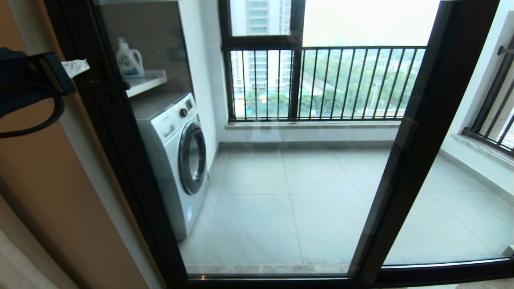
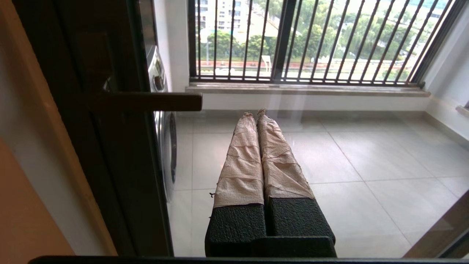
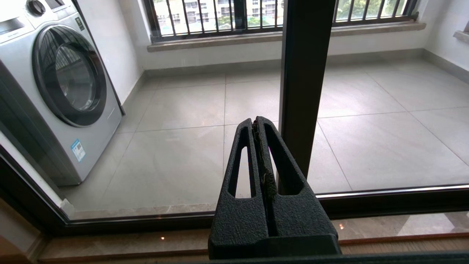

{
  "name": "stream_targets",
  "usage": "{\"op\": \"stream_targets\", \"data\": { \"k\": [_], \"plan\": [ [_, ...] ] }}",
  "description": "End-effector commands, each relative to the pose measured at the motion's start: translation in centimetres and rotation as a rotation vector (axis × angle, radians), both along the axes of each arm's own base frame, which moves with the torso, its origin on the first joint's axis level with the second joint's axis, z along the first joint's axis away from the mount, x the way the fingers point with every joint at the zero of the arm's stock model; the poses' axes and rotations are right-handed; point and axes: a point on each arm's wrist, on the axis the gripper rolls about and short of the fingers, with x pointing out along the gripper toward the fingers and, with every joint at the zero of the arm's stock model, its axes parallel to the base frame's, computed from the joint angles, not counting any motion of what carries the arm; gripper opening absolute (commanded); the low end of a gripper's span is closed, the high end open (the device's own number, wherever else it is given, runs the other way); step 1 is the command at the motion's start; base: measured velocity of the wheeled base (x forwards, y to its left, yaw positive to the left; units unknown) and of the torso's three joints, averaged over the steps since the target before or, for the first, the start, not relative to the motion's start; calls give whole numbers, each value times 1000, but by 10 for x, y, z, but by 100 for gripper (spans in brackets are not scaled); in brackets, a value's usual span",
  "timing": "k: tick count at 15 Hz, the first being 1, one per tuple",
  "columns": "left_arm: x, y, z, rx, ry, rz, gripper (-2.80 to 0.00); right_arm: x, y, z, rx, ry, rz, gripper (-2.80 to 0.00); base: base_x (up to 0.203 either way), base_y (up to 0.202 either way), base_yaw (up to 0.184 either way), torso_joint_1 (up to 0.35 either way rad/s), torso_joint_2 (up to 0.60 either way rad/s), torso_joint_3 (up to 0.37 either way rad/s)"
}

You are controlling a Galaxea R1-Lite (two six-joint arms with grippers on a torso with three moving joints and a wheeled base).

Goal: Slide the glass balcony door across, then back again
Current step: Open the slid door

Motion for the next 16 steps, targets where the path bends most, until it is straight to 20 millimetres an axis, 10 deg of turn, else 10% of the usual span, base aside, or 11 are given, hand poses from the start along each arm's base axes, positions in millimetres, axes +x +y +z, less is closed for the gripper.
{"op": "stream_targets", "data": {
  "k": [1,16],
  "plan": [
    [50,2,-9,-1,33,12,-280,1,0,-3,0,13,1,-280,0,0,0,0,0,0],
    [123,31,-31,0,27,90,-280,1,0,-3,0,13,1,-280,0,0,0,0,0,0]
  ]
}}
